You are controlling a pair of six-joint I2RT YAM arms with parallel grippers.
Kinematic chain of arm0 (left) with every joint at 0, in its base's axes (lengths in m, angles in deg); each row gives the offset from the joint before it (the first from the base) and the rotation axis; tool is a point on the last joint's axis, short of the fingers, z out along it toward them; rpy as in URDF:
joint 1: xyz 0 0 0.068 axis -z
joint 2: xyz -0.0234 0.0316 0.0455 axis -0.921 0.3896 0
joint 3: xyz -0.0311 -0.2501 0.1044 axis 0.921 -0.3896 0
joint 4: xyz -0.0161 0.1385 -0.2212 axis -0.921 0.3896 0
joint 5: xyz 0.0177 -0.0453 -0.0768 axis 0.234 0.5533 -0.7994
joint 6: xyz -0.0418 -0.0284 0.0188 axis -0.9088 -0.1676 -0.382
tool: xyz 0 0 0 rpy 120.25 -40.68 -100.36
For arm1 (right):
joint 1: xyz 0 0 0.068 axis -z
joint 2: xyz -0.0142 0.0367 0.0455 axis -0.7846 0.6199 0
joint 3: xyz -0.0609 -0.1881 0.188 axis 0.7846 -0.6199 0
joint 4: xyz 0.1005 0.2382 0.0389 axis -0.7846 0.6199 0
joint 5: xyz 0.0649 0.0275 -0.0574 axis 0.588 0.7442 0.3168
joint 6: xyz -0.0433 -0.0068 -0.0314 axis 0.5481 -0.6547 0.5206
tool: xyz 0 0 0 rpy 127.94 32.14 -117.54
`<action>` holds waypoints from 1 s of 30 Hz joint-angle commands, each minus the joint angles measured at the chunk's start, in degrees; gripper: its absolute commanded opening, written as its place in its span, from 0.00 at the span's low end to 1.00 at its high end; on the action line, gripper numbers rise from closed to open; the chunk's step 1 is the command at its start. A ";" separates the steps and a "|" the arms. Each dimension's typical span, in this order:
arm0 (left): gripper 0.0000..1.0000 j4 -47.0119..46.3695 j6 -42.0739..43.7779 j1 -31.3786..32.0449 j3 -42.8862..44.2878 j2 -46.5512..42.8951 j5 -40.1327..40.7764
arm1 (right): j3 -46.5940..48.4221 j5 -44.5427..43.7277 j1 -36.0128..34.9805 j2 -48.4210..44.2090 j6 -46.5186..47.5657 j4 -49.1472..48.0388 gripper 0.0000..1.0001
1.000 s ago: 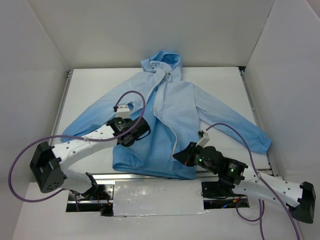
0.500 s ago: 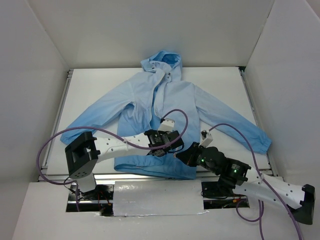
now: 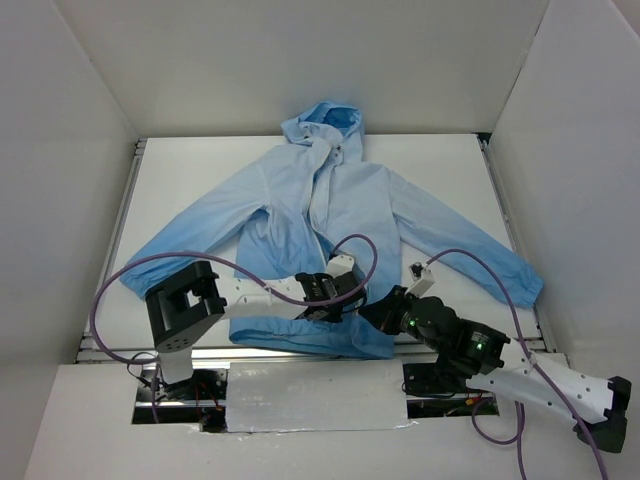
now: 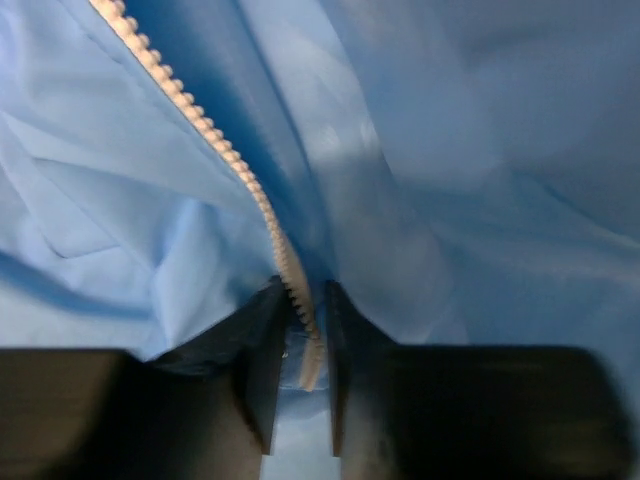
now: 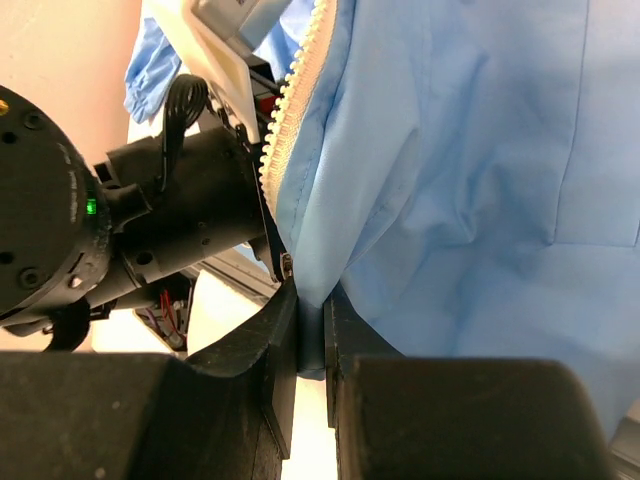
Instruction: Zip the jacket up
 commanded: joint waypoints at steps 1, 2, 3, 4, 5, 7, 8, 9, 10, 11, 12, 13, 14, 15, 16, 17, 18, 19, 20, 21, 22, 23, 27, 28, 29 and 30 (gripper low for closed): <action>0.36 -4.05 -1.75 -0.06 -1.58 -3.16 -2.31 | 2.52 -2.25 0.02 -1.66 -0.30 2.19 0.00; 0.46 -4.22 -1.83 -0.06 -2.62 -6.04 -2.04 | 2.69 -2.34 0.11 -2.27 -0.21 2.71 0.00; 0.52 -4.14 -1.92 -0.06 -2.98 -7.47 -1.26 | 2.78 -2.52 0.11 -2.54 -0.21 2.98 0.00; 0.57 -4.22 -1.92 0.03 -3.42 -8.96 -0.99 | 2.95 -2.69 0.02 -2.72 -0.30 3.33 0.00; 0.61 -4.31 -1.92 0.03 -4.38 -11.93 -0.90 | 3.13 -3.13 0.02 -2.98 -0.12 3.77 0.00; 0.68 -5.45 -1.31 -0.06 -5.44 -14.85 -1.07 | 3.31 -3.48 0.20 -3.33 -0.03 4.12 0.00; 0.70 -6.07 -1.31 -0.06 -6.75 -17.47 -1.33 | 3.39 -3.57 0.11 -3.42 0.05 4.30 0.00; 0.70 -6.42 -1.31 -0.06 -7.37 -18.63 -1.51 | 3.39 -3.57 0.11 -3.51 -0.03 4.30 0.00; 0.71 -6.77 -1.31 -0.06 -7.82 -19.60 -1.51 | 3.40 -3.57 0.11 -3.42 0.05 4.39 0.00; 0.70 -6.69 -1.48 -0.06 -8.52 -21.26 -1.34 | 3.40 -3.66 0.20 -3.33 -0.03 4.39 0.00; 0.70 -6.34 -1.57 -0.06 -8.87 -22.06 -1.16 | 3.40 -3.66 0.11 -3.33 -0.03 4.39 0.00; 0.69 -5.38 -1.75 -0.06 -9.31 -22.59 -0.29 | 3.40 -3.66 0.02 -3.33 0.05 4.39 0.00; 0.67 -4.67 -1.92 -0.06 -9.49 -23.73 0.41 | 3.40 -3.66 0.02 -3.33 0.05 4.39 0.00; 0.66 -3.97 -2.45 -0.06 -9.84 -24.35 1.12 | 3.40 -3.66 0.02 -3.33 0.05 4.30 0.00; 0.65 -1.96 -2.97 -0.06 -10.28 -24.88 3.21 | 3.40 -3.75 0.02 -3.33 0.05 4.39 0.00; 0.64 -0.81 -3.67 -0.06 -10.45 -24.97 4.36 | 3.40 -3.75 0.02 -3.42 0.05 4.30 0.00; 0.64 0.25 -4.90 -0.14 -10.72 -24.88 5.42 | 3.40 -3.75 0.11 -3.42 0.14 4.39 0.00; 0.64 1.21 -5.61 -0.23 -11.07 -24.88 6.30 | 3.40 -3.66 0.02 -3.42 0.14 4.30 0.00; 0.64 2.70 -6.31 -0.49 -11.33 -24.79 7.35 | 3.31 -3.57 0.11 -3.33 0.23 4.13 0.00; 0.64 2.98 -7.27 -0.58 -11.86 -24.79 7.63 | 3.31 -3.57 0.02 -3.33 0.23 3.95 0.00; 0.64 3.07 -7.63 -0.67 -12.82 -25.23 7.71 | 3.22 -3.40 0.02 -3.33 0.32 3.95 0.00; 0.64 2.90 -7.98 -0.76 -13.35 -25.49 7.72 | 3.13 -3.31 0.11 -3.07 0.23 3.78 0.00; 0.64 2.98 -10.18 -0.85 -15.46 -27.95 9.82 | 3.04 -3.05 0.02 -2.98 0.49 3.42 0.00; 0.64 2.89 -10.45 -0.76 -16.60 -29.70 10.17 | 2.87 -3.13 0.11 -2.98 0.49 3.25 0.00; 0.64 2.63 -10.71 -0.85 -17.22 -30.76 10.61 | 2.78 -3.05 0.02 -2.89 0.49 3.16 0.00; 0.64 2.11 -10.80 -0.76 -17.92 -31.99 11.14 | 2.69 -2.96 0.11 -2.81 0.58 2.99 0.00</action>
